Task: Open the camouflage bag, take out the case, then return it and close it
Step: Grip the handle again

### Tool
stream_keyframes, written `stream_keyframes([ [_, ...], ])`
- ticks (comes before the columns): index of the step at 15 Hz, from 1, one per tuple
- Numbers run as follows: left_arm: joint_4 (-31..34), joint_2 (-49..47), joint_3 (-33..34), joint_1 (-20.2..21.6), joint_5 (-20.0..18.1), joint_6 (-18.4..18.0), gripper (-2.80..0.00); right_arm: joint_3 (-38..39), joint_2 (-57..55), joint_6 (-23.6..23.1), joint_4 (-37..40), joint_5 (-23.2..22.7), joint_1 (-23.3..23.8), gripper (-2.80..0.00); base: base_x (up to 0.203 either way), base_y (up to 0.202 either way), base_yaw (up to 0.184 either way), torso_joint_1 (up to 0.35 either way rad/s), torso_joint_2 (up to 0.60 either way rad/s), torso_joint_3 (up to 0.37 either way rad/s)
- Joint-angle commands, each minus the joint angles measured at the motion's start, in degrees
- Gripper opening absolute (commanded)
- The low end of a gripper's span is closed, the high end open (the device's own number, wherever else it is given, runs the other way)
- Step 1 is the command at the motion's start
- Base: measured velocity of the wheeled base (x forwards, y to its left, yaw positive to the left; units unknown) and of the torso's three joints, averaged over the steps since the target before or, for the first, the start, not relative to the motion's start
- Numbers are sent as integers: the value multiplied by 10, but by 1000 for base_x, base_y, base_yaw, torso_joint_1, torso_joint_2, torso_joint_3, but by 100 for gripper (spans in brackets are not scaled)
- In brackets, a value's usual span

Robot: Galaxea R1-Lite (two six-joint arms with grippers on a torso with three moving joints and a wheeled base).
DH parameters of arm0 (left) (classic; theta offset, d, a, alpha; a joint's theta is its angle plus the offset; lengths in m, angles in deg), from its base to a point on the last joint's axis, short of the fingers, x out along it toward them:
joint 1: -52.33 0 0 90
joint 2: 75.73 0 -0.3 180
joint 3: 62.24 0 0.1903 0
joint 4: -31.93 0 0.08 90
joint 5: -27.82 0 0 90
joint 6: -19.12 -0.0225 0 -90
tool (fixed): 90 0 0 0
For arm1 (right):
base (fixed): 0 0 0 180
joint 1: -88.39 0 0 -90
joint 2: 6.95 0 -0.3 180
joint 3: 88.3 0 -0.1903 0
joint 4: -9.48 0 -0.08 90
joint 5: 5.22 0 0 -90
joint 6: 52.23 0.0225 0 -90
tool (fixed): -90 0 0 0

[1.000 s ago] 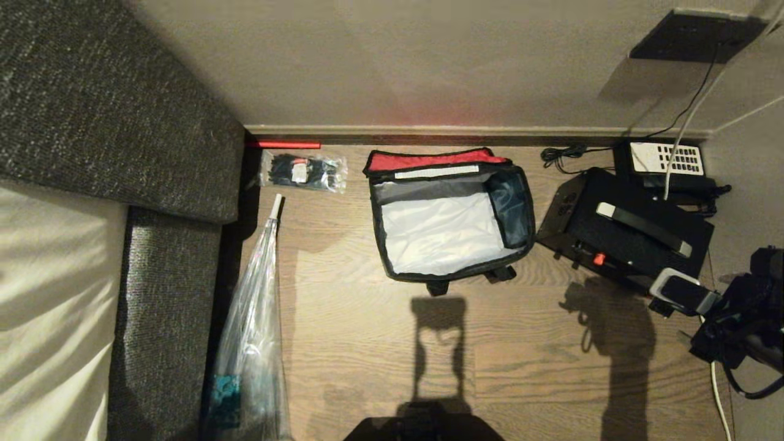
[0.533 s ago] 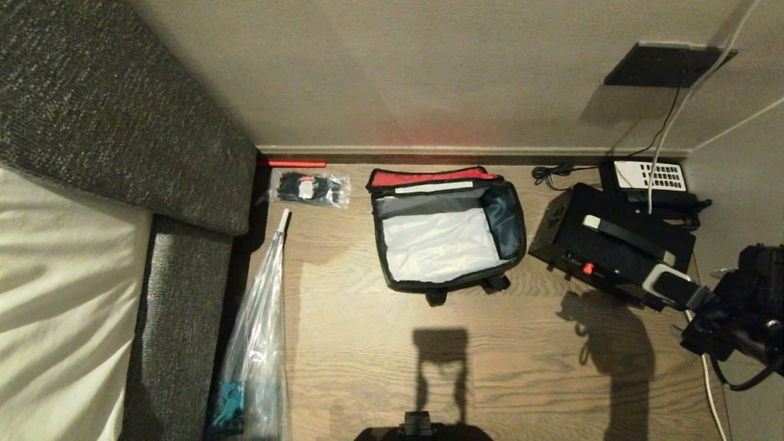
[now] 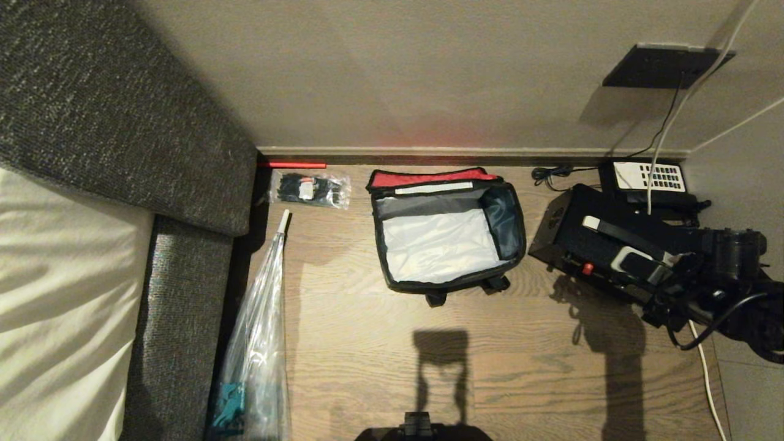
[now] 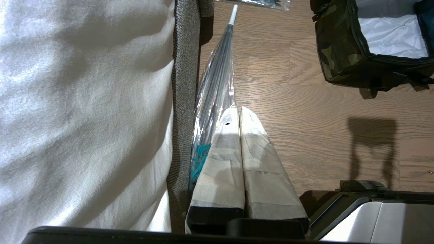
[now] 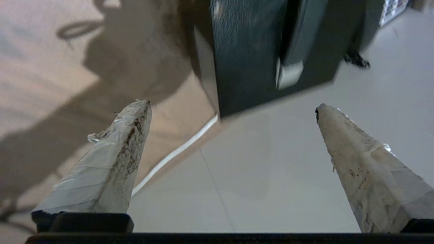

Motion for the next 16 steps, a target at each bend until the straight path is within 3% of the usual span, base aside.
stream_keyframes([
  [1,0,1,1,0,0,0,-280,-64,-70,0,-2,-3,3,0,0,0,0,0,0,0],
  [4,0,1,2,0,0,0,-280,-135,-97,-20,-9,-10,3,0,0,0,0,0,0,0],
  [7,0,1,1,0,0,0,-280,-118,-90,-32,-62,31,2,0,0,0,0,0,0,0],
  [12,0,1,2,0,0,0,-280,21,-68,-34,-192,48,1,0,0,0,0,0,0,0],
  [14,0,1,1,0,0,0,-280,80,-81,-75,-290,89,1,0,0,0,0,0,0,0],
  [16,0,1,1,0,0,0,-280,60,-133,-117,-370,116,1,0,0,0,0,0,0,0],
])
